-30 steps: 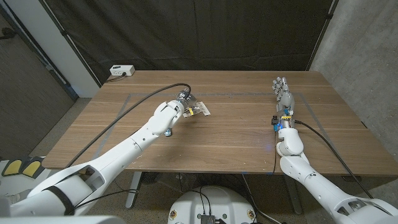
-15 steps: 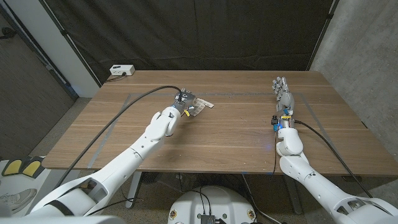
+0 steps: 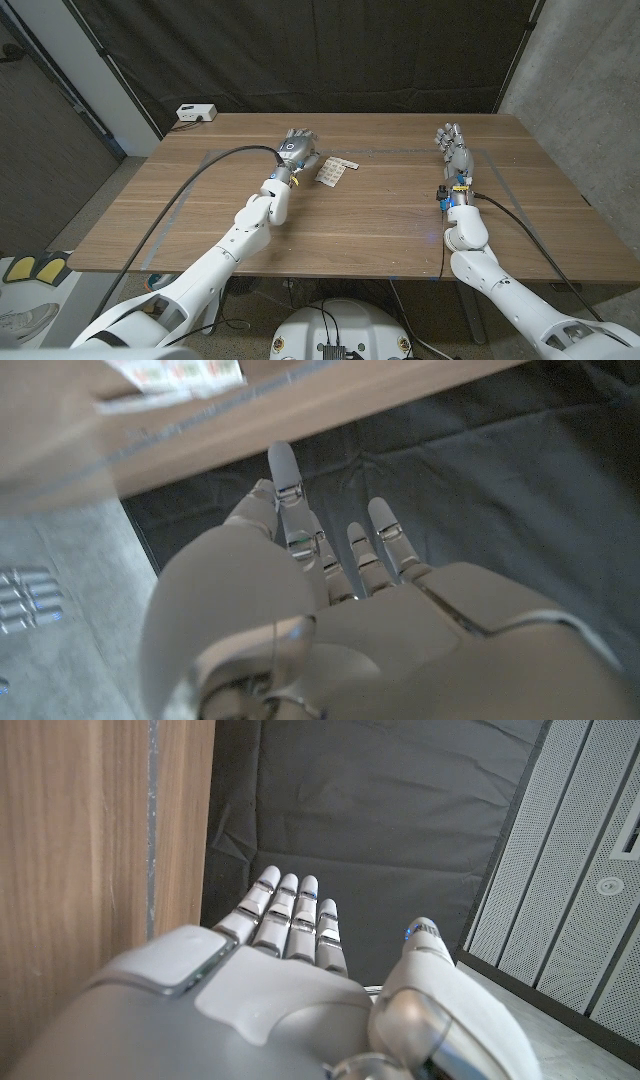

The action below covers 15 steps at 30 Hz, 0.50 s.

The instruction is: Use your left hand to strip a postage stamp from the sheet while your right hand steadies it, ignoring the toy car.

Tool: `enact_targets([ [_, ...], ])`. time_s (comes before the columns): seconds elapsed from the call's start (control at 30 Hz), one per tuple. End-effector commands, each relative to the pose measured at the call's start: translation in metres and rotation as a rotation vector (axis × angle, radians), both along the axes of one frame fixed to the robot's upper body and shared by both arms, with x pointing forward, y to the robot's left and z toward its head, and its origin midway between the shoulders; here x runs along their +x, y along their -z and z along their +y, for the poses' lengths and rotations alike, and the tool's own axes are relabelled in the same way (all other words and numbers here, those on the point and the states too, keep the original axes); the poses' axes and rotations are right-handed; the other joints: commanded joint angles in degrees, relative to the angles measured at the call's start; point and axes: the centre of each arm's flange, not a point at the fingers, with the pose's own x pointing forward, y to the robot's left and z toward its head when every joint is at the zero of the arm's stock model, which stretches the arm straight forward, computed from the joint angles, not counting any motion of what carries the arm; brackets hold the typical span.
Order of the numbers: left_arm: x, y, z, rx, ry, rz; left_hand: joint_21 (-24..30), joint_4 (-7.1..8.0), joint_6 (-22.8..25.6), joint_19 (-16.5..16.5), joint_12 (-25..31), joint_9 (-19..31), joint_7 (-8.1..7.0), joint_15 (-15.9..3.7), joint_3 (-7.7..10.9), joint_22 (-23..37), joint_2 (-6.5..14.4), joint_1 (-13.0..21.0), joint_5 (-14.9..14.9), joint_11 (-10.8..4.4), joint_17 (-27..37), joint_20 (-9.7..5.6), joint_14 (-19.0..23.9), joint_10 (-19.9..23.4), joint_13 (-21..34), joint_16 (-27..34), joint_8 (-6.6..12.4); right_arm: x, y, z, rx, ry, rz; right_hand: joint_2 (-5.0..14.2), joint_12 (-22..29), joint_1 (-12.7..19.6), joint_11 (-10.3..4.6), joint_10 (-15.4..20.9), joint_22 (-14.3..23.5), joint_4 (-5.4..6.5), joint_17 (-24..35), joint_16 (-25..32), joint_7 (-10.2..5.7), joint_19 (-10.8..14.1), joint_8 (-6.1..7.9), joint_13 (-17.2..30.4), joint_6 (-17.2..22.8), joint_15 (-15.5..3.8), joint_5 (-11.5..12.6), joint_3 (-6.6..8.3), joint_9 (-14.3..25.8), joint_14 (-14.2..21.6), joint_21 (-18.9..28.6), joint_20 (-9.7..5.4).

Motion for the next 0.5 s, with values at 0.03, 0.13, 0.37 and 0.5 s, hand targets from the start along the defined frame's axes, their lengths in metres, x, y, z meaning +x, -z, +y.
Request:
enact_targets([
  [0.03, -0.009, -0.032, 0.002, -0.034, 0.001, 0.091, -0.33, 0.54, 0.78, -1.82, -0.42, 0.88, -2.12, -3.93, 0.31, 0.01, -0.86, -1.4, -0.03, 0.68, 0.69, 0.98, -0.93, -1.47, 0.28, -0.56, 1.06, -0.003, 0.004, -0.001, 0.008, 0.025, 0.075, -0.09, 0.89, 0.62, -0.01, 2.02, 0.42, -0.04, 0.32, 0.55, -0.13, 2.53, 0.38, 0.31, 1.46, -0.4, 0.03, 0.57, 0.29, 3.26, 1.22, 1.59],
  [0.13, -0.005, -0.046, 0.004, 0.063, -0.052, 0.197, -0.79, 2.54, -5.04, -6.36, -2.9, -0.09, -4.31, -1.61, -2.36, 0.89, -3.97, -6.58, -1.42, 2.45, 1.62, 1.85, -4.87, -7.49, -0.44, -2.28, -1.58, -0.005, 0.005, -0.002, 0.009, 0.024, 0.069, -0.15, 0.9, 0.61, -0.26, 2.12, 0.45, -0.05, 0.35, 0.52, -0.08, 2.48, 0.41, 0.32, 1.62, -0.41, 0.02, 0.58, 0.3, 3.4, 1.22, 1.76],
  [0.37, 0.018, -0.076, 0.01, 0.274, -0.118, 0.427, -1.2, 5.16, -24.12, -13.9, -6.18, -4.4, -12.76, 1.7, -5.97, 1.41, -5.71, -13.16, -0.73, 5.09, 2.54, 3.57, -11.89, -15.98, -0.62, -3.9, -12.02, -0.005, 0.009, -0.003, 0.019, 0.013, 0.075, -0.28, 0.88, 0.4, -0.41, 2.25, 0.5, 0.04, 0.43, 0.37, -0.09, 2.01, 0.37, 0.34, 1.71, -0.3, -0.03, 0.51, 0.3, 3.44, 1.1, 2.01],
  [0.5, 0.029, -0.096, 0.003, 0.4, -0.144, 0.52, -2.1, 5.19, -28.46, -15.96, -7.73, -5.13, -14.82, 2.31, -6.81, 1.04, -6.27, -13.79, -0.44, 6.06, 2.34, 3.39, -15.15, -18.42, -0.71, -4.09, -14.13, -0.003, 0.009, 0.0, 0.008, 0.007, 0.077, -0.32, 0.86, 0.27, -0.54, 2.25, 0.52, 0.11, 0.46, 0.32, -0.08, 1.94, 0.35, 0.34, 1.75, -0.19, -0.06, 0.46, 0.3, 3.48, 1.09, 2.06],
])
